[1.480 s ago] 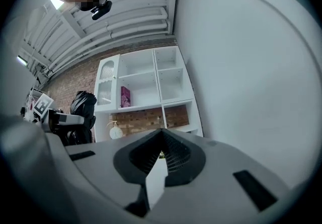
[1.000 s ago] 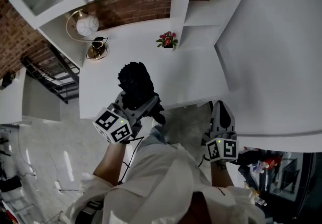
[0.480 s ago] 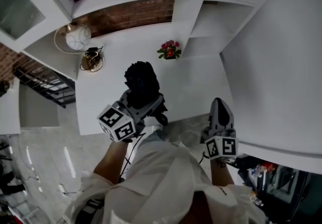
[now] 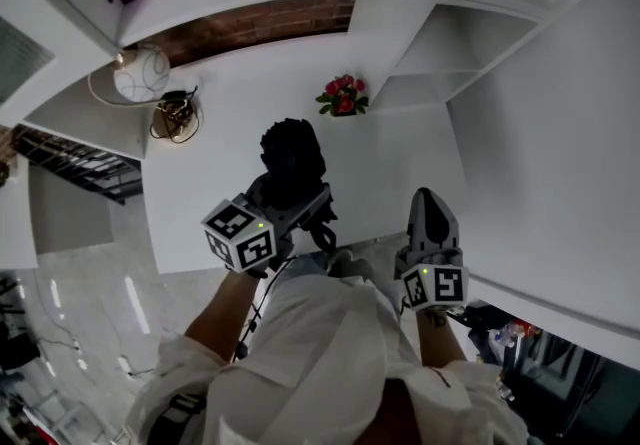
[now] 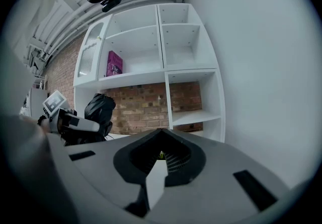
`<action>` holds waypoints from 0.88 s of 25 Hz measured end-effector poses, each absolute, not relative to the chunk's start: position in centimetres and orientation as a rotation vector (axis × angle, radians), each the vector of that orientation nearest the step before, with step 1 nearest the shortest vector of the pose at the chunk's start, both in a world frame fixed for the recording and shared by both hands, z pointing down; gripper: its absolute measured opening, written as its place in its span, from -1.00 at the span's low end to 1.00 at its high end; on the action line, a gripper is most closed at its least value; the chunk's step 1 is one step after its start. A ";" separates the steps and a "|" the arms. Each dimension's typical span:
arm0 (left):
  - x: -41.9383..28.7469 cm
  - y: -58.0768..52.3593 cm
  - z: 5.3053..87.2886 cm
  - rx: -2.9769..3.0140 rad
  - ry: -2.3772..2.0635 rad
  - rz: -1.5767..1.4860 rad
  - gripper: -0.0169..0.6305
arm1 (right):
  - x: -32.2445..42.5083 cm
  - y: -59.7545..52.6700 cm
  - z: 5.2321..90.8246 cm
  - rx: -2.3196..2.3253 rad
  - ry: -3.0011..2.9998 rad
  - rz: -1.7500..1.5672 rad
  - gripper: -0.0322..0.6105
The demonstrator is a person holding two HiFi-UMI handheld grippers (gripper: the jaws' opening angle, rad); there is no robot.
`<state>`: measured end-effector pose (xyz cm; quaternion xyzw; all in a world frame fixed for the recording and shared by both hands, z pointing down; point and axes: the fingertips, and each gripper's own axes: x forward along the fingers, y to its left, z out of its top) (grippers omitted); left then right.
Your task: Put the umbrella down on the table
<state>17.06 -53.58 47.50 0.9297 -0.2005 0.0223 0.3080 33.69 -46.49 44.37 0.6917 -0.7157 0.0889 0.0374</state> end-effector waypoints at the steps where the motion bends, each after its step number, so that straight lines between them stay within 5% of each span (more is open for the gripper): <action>1: 17.3 -53.9 48.0 2.445 -0.535 0.068 -0.13 | 33.6 -46.9 44.8 2.101 -2.200 0.273 -0.84; 22: 22.2 -54.9 56.9 2.215 -0.636 0.363 -0.13 | 35.2 -50.3 52.1 1.899 -2.241 0.390 -0.84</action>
